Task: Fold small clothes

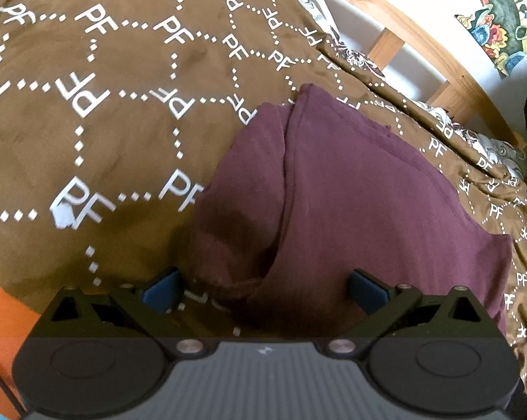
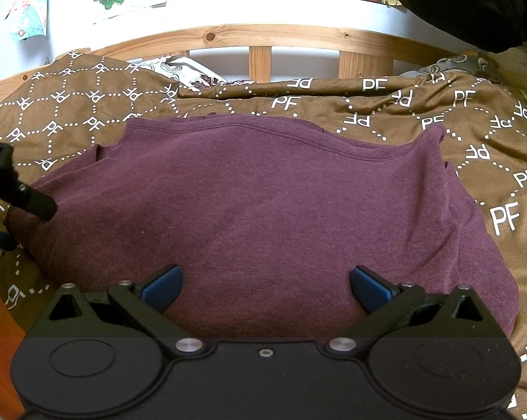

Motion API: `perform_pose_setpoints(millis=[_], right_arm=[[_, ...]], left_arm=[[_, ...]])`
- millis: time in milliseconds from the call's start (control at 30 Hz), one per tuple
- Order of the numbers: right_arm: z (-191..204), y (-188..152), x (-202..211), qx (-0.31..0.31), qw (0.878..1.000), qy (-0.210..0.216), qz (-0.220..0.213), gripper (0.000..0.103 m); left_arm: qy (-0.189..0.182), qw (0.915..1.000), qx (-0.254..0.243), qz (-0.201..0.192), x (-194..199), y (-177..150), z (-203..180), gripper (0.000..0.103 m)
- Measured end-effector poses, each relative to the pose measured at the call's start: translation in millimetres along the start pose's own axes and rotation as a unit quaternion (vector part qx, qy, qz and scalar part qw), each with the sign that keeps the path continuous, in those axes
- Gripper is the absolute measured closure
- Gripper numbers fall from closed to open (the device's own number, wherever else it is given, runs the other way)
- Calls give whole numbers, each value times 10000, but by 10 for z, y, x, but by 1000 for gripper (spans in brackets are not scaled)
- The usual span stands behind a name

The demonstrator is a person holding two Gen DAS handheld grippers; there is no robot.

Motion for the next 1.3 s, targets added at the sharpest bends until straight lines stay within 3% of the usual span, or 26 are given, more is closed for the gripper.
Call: perform_pose_setpoints(millis=[333, 500, 600, 867, 1067, 1300], right_arm=[[0, 0, 2, -1, 10000, -1, -3, 0], [-1, 0, 1, -2, 10000, -3, -5, 1], [3, 0, 1, -1, 10000, -6, -8, 1], [70, 36, 113, 299, 9994, -88, -115, 0], [27, 135, 254, 378, 9987, -52, -350, 1], [-217, 204, 338, 391, 9982, -361, -266, 1]], left_arm=[[96, 9999, -12, -64, 13, 25, -20, 10], [146, 9998, 8, -115, 53, 28, -21, 28], [49, 9998, 26, -169, 80, 18, -27, 45], [52, 9977, -232, -637, 266, 55, -107, 79], [-338, 9898, -783, -1145, 525, 237, -462, 87], [-906, 9702, -1653, -1521, 775, 315, -1169, 89]])
Point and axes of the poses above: each gripper's, at about its wrist camera, not at the fingertips, and x roughly against the way its jaws point, z to its left, y to its top, the point moved 7 cm from there along -x, roughly the way its jaws point
